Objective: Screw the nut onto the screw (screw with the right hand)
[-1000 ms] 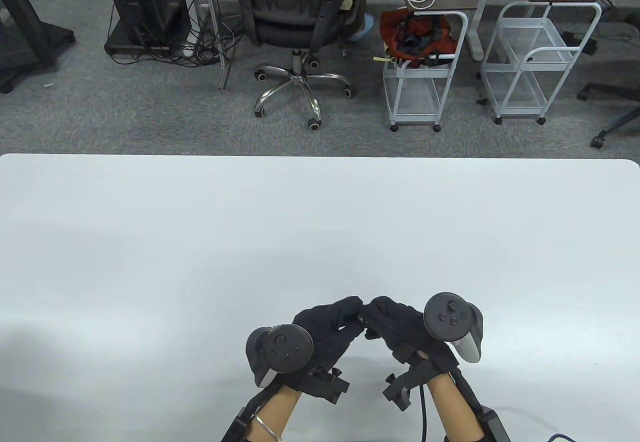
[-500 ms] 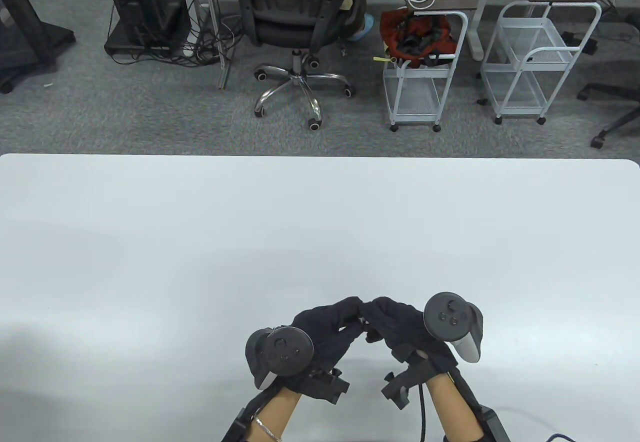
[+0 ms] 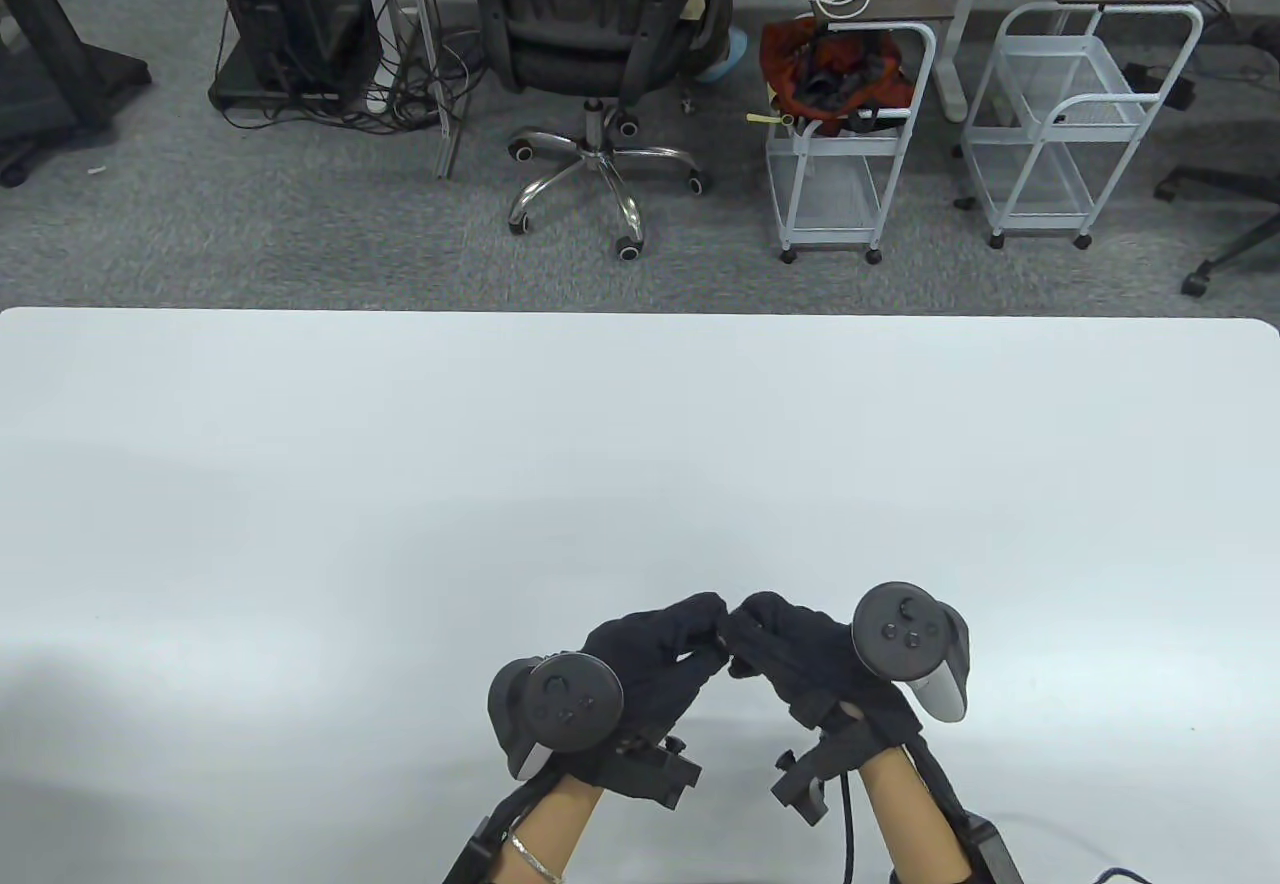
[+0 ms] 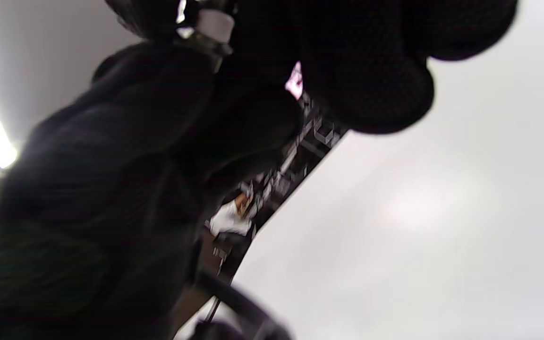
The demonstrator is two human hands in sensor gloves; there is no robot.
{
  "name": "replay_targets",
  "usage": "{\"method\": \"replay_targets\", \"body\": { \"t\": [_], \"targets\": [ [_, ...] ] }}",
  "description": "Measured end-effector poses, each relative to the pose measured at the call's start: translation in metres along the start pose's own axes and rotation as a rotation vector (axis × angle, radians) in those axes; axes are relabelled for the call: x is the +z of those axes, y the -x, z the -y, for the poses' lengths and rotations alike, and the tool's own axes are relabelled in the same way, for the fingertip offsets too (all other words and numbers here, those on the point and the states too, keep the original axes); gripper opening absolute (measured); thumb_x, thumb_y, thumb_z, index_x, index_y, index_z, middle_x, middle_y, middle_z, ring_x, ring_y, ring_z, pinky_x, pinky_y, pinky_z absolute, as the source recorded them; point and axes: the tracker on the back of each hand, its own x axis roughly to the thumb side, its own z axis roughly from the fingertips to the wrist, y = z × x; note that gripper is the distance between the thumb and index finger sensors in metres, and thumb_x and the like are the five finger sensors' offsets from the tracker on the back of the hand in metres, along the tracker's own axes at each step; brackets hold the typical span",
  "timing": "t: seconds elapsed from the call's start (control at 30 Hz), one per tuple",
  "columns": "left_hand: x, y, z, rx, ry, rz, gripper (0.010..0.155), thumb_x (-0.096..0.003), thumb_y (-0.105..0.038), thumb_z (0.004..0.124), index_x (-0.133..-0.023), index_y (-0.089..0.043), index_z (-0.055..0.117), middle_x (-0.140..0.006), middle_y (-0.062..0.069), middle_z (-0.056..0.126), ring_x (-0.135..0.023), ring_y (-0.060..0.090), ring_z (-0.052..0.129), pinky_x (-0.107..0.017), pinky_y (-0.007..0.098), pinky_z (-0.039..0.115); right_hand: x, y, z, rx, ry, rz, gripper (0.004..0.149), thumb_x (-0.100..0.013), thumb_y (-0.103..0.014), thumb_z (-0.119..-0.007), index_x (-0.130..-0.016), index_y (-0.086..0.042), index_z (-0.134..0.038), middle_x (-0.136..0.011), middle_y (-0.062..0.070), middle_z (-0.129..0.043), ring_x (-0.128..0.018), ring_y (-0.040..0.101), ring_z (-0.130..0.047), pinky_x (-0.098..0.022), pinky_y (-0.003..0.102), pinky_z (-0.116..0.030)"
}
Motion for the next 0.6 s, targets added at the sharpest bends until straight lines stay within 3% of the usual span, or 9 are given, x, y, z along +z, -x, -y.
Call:
{"method": "replay_targets", "body": {
  "t": [0.03, 0.13, 0.17, 0.23, 0.37, 0.4, 0.5, 0.53, 0.6],
  "targets": [
    [0.0000, -0.0005, 0.0000, -0.003, 0.001, 0.004, 0.041, -0.0420, -0.042, 0.087, -0.080, -0.026, 0.090, -0.068, -0.009, 0.108, -0.054, 0.009, 0.109, -0.050, 0.032, 0.088, 0.0004, 0.0002, 0.0001, 0.007, -0.001, -0.006, 0.050, -0.061, -0.041, -0.066, -0.081, 0.005, -0.072, -0.080, 0.034, -0.083, -0.059, 0.041, -0.095, -0.047, 0.058, -0.070],
    [-0.0004, -0.0008, 0.0020, 0.021, 0.014, 0.010, 0.042, -0.0419, -0.042, 0.087, -0.080, -0.025, 0.090, -0.067, -0.009, 0.108, -0.053, 0.008, 0.109, -0.050, 0.031, 0.089, 0.0008, 0.0022, -0.0003, 0.077, 0.243, 0.021, 0.049, -0.061, -0.043, -0.060, -0.063, -0.001, -0.085, -0.058, 0.024, -0.098, -0.035, 0.031, -0.104, -0.034, 0.051, -0.079],
    [-0.0004, -0.0002, 0.0024, 0.033, 0.015, 0.003, 0.042, -0.0418, -0.043, 0.087, -0.080, -0.025, 0.090, -0.067, -0.009, 0.108, -0.053, 0.008, 0.109, -0.050, 0.031, 0.089, 0.0004, 0.0024, -0.0003, 0.070, 0.266, 0.025, 0.050, -0.061, -0.043, -0.059, -0.059, -0.001, -0.087, -0.055, 0.024, -0.100, -0.031, 0.030, -0.104, -0.032, 0.051, -0.079],
    [-0.0012, 0.0014, 0.0023, 0.055, 0.021, -0.006, 0.042, -0.0418, -0.043, 0.087, -0.080, -0.026, 0.090, -0.067, -0.009, 0.108, -0.053, 0.008, 0.109, -0.050, 0.032, 0.089, -0.0003, 0.0017, 0.0018, 0.055, 0.194, 0.012, 0.051, -0.062, -0.043, -0.058, -0.061, -0.001, -0.086, -0.057, 0.025, -0.098, -0.034, 0.031, -0.104, -0.033, 0.051, -0.079],
    [-0.0006, 0.0023, 0.0005, 0.048, 0.007, -0.025, 0.042, -0.0421, -0.042, 0.087, -0.080, -0.025, 0.090, -0.068, -0.009, 0.108, -0.054, 0.009, 0.109, -0.050, 0.032, 0.089, -0.0003, -0.0022, 0.0029, 0.031, 0.003, 0.006, 0.050, -0.061, -0.040, -0.065, -0.080, 0.005, -0.073, -0.078, 0.033, -0.084, -0.057, 0.041, -0.096, -0.046, 0.058, -0.071],
    [0.0001, 0.0014, 0.0004, 0.055, 0.004, -0.024, 0.042, -0.0420, -0.042, 0.087, -0.080, -0.025, 0.090, -0.068, -0.009, 0.108, -0.053, 0.009, 0.109, -0.050, 0.032, 0.089, 0.0004, -0.0022, 0.0029, 0.050, 0.043, 0.014, 0.049, -0.061, -0.041, -0.065, -0.078, 0.004, -0.075, -0.076, 0.031, -0.086, -0.054, 0.038, -0.097, -0.045, 0.056, -0.072],
    [0.0006, -0.0027, 0.0017, 0.066, 0.011, -0.002, 0.042, -0.0418, -0.043, 0.087, -0.080, -0.025, 0.090, -0.067, -0.009, 0.108, -0.053, 0.009, 0.109, -0.050, 0.031, 0.089, 0.0027, -0.0021, 0.0016, 0.081, 0.280, 0.042, 0.049, -0.061, -0.042, -0.059, -0.058, -0.002, -0.087, -0.053, 0.023, -0.100, -0.030, 0.030, -0.104, -0.031, 0.051, -0.079],
    [0.0008, -0.0038, 0.0015, 0.058, 0.009, 0.004, 0.042, -0.0419, -0.043, 0.087, -0.080, -0.025, 0.090, -0.067, -0.009, 0.108, -0.053, 0.009, 0.109, -0.050, 0.031, 0.089, 0.0035, -0.0023, 0.0013, 0.076, 0.283, 0.037, 0.049, -0.061, -0.041, -0.059, -0.057, -0.002, -0.087, -0.053, 0.023, -0.100, -0.029, 0.030, -0.104, -0.031, 0.051, -0.079],
    [0.0007, -0.0040, 0.0003, 0.032, 0.006, 0.011, 0.042, -0.0421, -0.043, 0.087, -0.080, -0.026, 0.090, -0.068, -0.009, 0.108, -0.054, 0.009, 0.109, -0.050, 0.031, 0.089, 0.0036, -0.0026, 0.0030, 0.061, 0.181, 0.036, 0.050, -0.062, -0.042, -0.058, -0.065, 0.000, -0.084, -0.061, 0.027, -0.097, -0.038, 0.033, -0.103, -0.035, 0.053, -0.078]
  ]
}}
